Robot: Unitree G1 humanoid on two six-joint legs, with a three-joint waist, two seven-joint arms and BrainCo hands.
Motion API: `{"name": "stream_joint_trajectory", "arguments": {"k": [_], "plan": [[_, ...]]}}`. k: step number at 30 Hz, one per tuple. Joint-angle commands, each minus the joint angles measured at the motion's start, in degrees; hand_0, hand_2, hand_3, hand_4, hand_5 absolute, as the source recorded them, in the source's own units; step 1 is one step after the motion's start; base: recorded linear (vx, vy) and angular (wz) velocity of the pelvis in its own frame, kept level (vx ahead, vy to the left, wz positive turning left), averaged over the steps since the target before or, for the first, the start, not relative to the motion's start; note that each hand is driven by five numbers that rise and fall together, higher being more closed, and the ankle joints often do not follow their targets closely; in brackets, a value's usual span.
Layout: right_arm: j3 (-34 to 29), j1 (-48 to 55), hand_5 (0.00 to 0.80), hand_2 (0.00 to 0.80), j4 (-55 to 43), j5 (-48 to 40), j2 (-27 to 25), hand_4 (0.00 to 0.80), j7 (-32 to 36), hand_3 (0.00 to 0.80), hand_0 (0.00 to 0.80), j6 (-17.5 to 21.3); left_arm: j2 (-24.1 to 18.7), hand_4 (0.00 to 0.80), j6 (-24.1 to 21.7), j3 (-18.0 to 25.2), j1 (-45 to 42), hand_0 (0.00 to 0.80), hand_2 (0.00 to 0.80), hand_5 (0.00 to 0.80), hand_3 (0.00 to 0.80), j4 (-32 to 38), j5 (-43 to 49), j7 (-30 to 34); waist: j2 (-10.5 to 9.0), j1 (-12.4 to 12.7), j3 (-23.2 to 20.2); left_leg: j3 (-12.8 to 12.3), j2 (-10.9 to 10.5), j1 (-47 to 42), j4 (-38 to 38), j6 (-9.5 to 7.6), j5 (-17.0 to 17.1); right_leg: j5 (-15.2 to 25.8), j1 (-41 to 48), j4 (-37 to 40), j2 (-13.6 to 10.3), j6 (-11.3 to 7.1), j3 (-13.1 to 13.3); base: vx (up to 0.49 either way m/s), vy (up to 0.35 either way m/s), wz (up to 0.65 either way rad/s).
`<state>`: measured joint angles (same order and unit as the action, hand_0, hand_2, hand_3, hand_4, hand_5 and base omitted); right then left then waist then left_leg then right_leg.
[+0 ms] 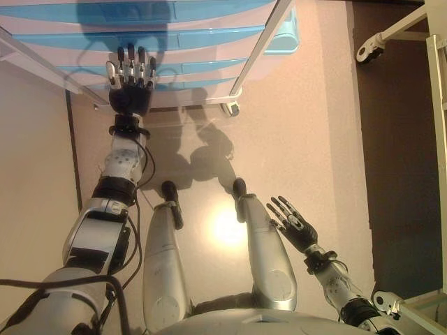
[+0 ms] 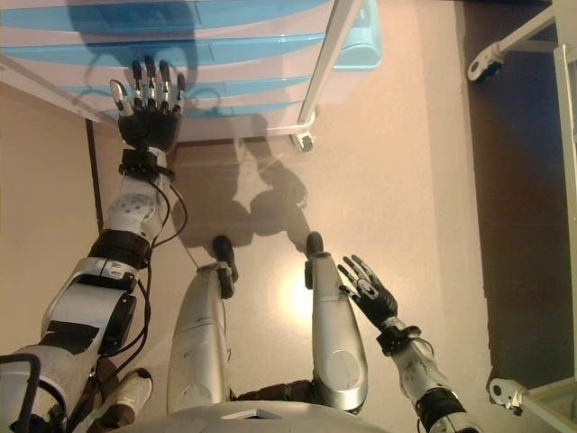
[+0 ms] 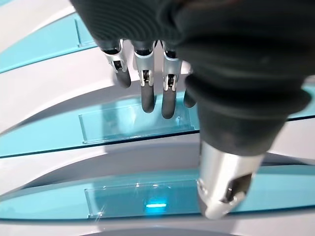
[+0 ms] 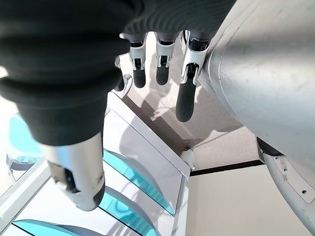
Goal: Open the drawer and pick up the medicine
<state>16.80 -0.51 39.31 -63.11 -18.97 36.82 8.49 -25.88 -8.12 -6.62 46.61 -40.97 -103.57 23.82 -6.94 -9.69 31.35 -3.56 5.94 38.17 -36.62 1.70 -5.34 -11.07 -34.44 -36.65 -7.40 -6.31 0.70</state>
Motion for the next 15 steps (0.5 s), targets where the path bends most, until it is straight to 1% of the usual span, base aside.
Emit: {"name": "stream_joint_trajectory", "arguments": {"k": [1,3,4,8,15], "plan": [[7.3,5.0,0.0,0.0,0.9,0.6,0.8,0.0,1.9,0.0,0.0,-1.2,-2.6,0.0,-2.2,-0.2,8.3,0.0,0.0,0.0,0.0,0.4,-0.5,1.1,0.6,-0.2,-1.6,-5.3,-3.3,-2.3,1.7,-5.09,-5.3,9.6,-1.4,6.3,1.3,1.83,-1.8,0.0,0.0,0.0],[7.4,4.6,0.0,0.0,1.1,0.4,0.9,0.0,1.8,0.0,0.0,-0.9,-2.9,0.0,-1.9,0.0,9.1,0.0,0.0,0.0,0.0,0.4,-1.5,1.3,0.65,-0.2,-1.6,-5.4,-3.3,-2.6,2.5,-5.08,-5.2,9.6,-1.4,6.5,1.4,1.79,-2.0,0.006,-0.017,0.0],[7.7,4.2,0.0,0.0,1.6,0.1,1.2,0.0,1.7,0.0,0.0,-0.8,-3.1,0.0,-2.7,-0.4,10.4,0.0,0.0,0.0,0.0,0.3,-1.5,0.8,0.66,-0.1,-1.6,-5.2,-3.5,-3.0,3.0,-5.15,-5.4,9.6,-1.4,6.8,1.5,1.74,-2.1,0.014,-0.032,0.0],[7.8,3.8,0.0,0.0,1.3,-0.3,1.2,0.0,1.1,0.0,0.0,-0.9,-3.2,0.0,-2.4,-1.3,10.6,0.0,0.0,0.0,0.0,-0.3,-0.2,0.7,0.86,-0.1,-1.6,-5.3,-3.7,-2.9,3.2,-5.2,-5.4,9.7,-1.7,6.7,1.4,1.73,-2.2,0.004,-0.009,0.0],[7.9,3.6,0.0,0.0,0.8,-0.1,0.9,0.0,0.5,0.0,0.0,-0.9,-2.7,0.0,-0.1,-1.1,9.2,0.0,0.0,0.0,0.0,-1.9,0.1,1.7,1.28,-0.1,-1.6,-5.3,-4.0,-3.0,3.9,-5.17,-5.2,9.3,-2.0,6.7,1.4,1.87,-2.2,0.0,0.0,0.0]]}}
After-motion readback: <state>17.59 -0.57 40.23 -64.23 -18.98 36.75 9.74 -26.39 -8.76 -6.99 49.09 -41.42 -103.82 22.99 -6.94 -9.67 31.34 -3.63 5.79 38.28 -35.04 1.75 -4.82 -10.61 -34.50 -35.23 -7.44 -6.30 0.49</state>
